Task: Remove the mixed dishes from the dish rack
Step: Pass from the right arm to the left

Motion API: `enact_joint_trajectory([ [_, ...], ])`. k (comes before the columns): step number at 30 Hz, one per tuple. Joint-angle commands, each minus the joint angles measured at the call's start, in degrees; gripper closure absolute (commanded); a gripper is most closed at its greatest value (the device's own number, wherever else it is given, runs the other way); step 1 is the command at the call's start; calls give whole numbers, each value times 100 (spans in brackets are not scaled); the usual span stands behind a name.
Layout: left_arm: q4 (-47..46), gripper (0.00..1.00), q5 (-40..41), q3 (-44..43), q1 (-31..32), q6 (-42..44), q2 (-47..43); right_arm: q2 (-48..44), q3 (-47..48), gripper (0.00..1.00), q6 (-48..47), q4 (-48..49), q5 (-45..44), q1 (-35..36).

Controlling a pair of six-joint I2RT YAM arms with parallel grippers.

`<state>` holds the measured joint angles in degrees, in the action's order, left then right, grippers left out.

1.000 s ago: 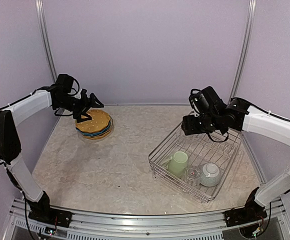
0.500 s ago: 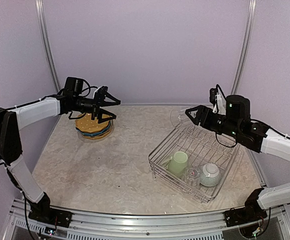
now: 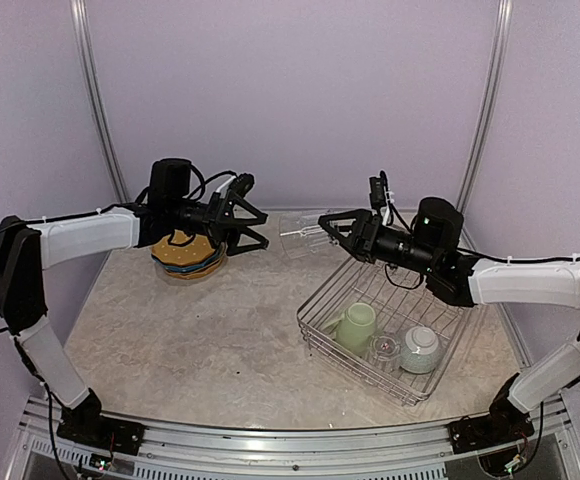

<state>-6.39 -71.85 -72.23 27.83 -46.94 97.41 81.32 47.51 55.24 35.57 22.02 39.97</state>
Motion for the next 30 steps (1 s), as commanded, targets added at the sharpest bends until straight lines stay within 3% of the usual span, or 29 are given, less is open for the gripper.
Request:
enact_joint_trajectory([
  [1,-669,12,-313,127,88,-267,-69,279,303,99,281,1012,303,167],
  [8,-1311,24,-469,267,232,-647,-36,737,478,100,403,1245,295,319],
  [12,-1503,40,-488,323,231,-791,-85,886,479,100,461,1426,305,361],
  [19,-1751,59,-547,354,231,-998,-97,1011,449,98,490,1509,235,408],
  [24,-1795,69,-532,372,231,-1024,-134,1034,417,93,534,1609,176,425],
  [30,-1681,90,-484,372,231,-900,-176,1072,409,86,545,1632,188,446],
])
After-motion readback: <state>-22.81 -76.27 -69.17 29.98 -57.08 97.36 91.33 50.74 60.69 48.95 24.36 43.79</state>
